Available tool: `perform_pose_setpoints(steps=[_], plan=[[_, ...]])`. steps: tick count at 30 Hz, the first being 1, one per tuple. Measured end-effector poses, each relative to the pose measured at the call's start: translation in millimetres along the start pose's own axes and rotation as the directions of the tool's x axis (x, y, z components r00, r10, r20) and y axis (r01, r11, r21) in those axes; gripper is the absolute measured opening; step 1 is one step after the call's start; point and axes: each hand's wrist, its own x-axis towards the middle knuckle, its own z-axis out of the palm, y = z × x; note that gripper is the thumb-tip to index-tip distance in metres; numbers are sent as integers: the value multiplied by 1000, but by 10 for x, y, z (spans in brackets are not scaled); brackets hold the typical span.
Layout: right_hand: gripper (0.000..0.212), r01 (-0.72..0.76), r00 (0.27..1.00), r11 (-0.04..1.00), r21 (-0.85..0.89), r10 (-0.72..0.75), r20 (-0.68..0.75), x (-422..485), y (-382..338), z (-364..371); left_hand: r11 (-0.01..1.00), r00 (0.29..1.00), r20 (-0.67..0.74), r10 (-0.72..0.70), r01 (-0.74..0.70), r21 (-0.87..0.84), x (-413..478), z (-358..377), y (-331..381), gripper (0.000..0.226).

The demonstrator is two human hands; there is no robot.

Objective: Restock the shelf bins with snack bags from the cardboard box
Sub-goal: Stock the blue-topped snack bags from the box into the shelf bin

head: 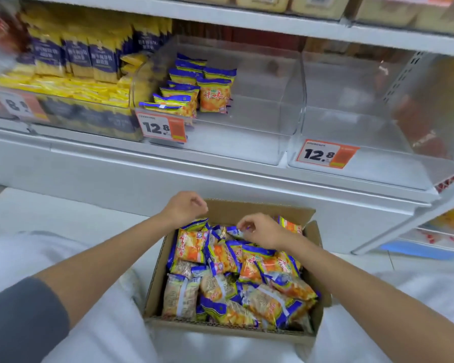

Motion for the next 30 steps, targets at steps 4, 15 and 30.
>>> perform_pose_setpoints(steps=[4, 15, 30], plan=[[46, -3, 984, 994, -105, 22, 176, 293, -13, 315, 1000, 1000, 15, -17, 17, -5, 40, 0, -93, 12], [55, 63, 992, 994, -84, -53, 117, 114, 155, 604, 998, 993, 120, -18, 24, -52, -85, -13, -173, 7], [49, -72, 932, 922, 380, 198, -304, -261, 265, -343, 942, 873, 466, -144, 265, -205, 7, 394, 220, 35]])
